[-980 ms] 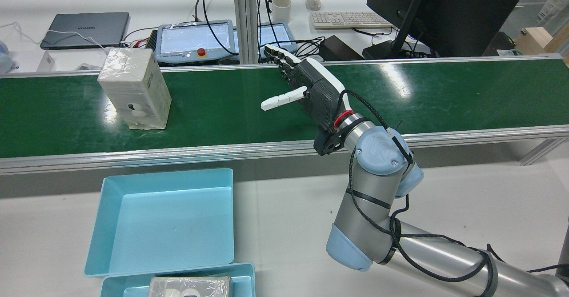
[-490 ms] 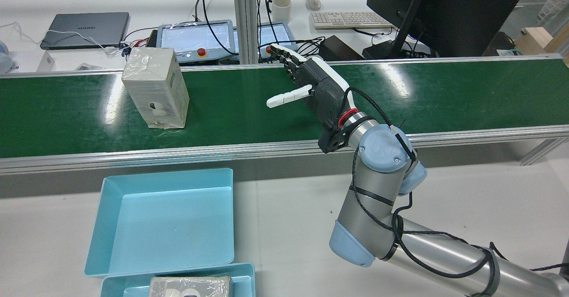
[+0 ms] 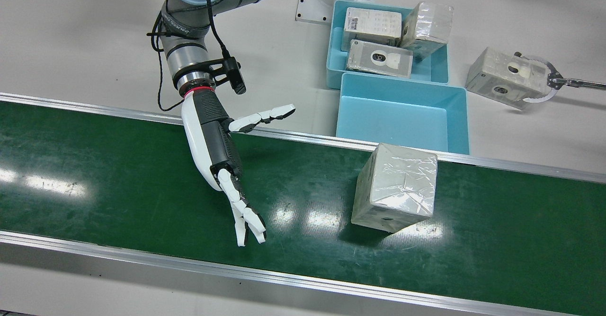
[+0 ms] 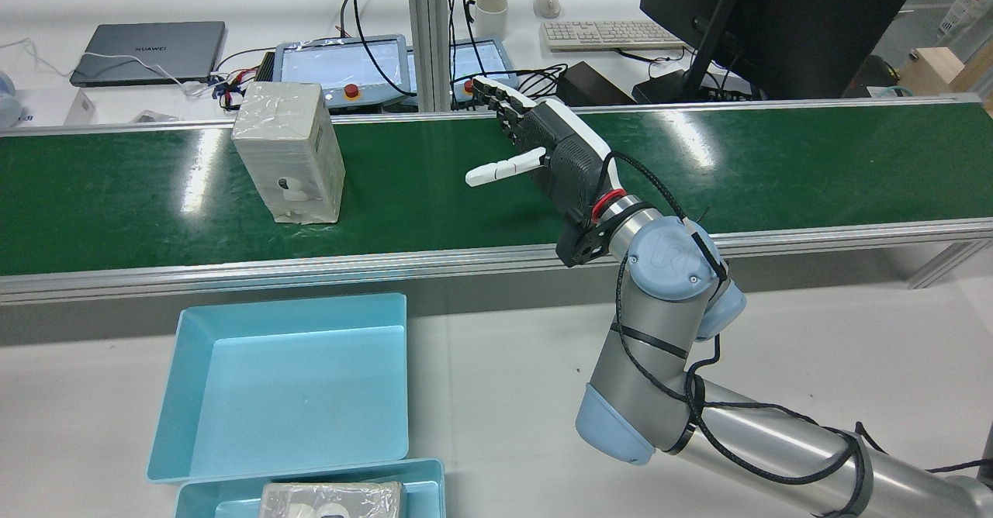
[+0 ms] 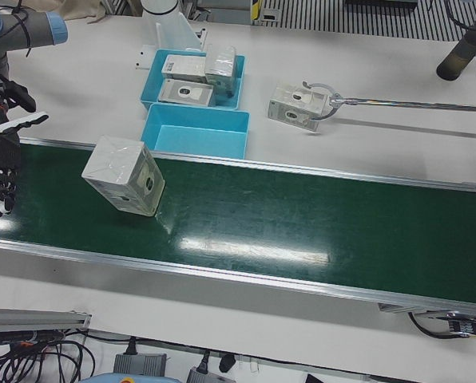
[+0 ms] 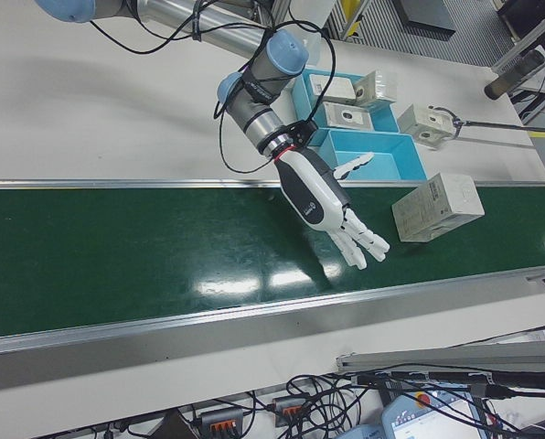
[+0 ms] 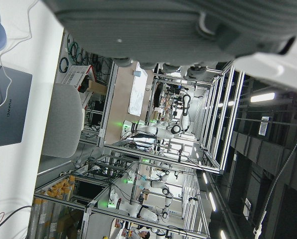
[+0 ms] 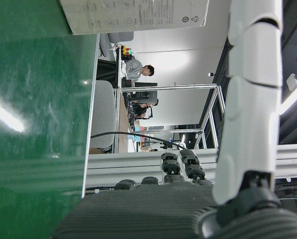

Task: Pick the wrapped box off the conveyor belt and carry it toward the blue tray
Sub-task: 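Close the right hand's fingers around the plastic-wrapped white box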

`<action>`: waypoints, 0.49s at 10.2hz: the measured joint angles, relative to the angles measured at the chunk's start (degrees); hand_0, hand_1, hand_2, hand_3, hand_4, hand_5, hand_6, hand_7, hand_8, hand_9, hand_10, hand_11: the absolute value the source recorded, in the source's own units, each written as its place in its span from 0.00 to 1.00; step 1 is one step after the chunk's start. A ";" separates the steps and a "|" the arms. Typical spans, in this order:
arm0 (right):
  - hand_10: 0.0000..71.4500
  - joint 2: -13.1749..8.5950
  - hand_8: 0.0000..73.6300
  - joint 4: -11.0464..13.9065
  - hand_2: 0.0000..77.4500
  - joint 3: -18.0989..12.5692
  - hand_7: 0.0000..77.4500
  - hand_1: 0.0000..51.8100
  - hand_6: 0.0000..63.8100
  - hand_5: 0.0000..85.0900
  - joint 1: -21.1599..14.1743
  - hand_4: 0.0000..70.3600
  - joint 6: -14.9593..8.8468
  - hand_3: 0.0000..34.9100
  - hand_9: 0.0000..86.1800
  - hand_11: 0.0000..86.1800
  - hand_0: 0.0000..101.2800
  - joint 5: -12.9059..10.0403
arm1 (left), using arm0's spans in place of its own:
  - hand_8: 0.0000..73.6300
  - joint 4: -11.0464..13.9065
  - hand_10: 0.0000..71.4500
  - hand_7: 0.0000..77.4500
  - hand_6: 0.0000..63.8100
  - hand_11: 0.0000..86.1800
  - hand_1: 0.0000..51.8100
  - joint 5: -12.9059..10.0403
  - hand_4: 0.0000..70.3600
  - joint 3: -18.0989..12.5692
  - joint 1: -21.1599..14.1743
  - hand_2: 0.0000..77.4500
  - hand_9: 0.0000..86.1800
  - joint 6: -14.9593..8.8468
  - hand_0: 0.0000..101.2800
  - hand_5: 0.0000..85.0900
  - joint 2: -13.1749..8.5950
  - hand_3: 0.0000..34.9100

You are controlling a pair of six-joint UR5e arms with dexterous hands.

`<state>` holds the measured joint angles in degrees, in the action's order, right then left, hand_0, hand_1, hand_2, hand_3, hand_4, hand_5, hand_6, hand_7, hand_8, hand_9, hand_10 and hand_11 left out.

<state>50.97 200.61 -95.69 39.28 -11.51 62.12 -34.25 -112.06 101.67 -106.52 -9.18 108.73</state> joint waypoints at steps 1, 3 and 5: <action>0.00 0.01 0.00 -0.19 0.08 0.13 0.01 0.27 0.00 0.12 0.00 0.05 -0.01 0.00 0.01 0.01 0.47 0.05 | 0.01 0.00 0.01 0.01 0.01 0.01 0.00 0.00 0.00 0.00 0.00 0.01 0.01 0.00 0.00 0.01 0.00 0.00; 0.00 0.01 0.00 -0.34 0.08 0.68 0.03 0.27 0.01 0.13 0.00 0.06 0.01 0.00 0.01 0.01 0.47 0.09 | 0.01 0.00 0.01 0.01 0.01 0.01 0.00 0.00 0.00 0.00 0.00 0.01 0.01 0.00 0.00 0.01 0.00 0.00; 0.00 0.01 0.00 -0.39 0.08 1.16 0.03 0.27 0.01 0.13 0.00 0.06 0.02 0.00 0.01 0.01 0.47 0.10 | 0.01 0.00 0.01 0.01 0.01 0.01 0.00 0.00 0.00 0.00 0.00 0.01 0.01 0.00 0.00 0.01 0.00 0.00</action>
<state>50.98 200.23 -94.54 39.29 -11.50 62.22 -34.25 -112.06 101.67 -106.52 -9.19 108.73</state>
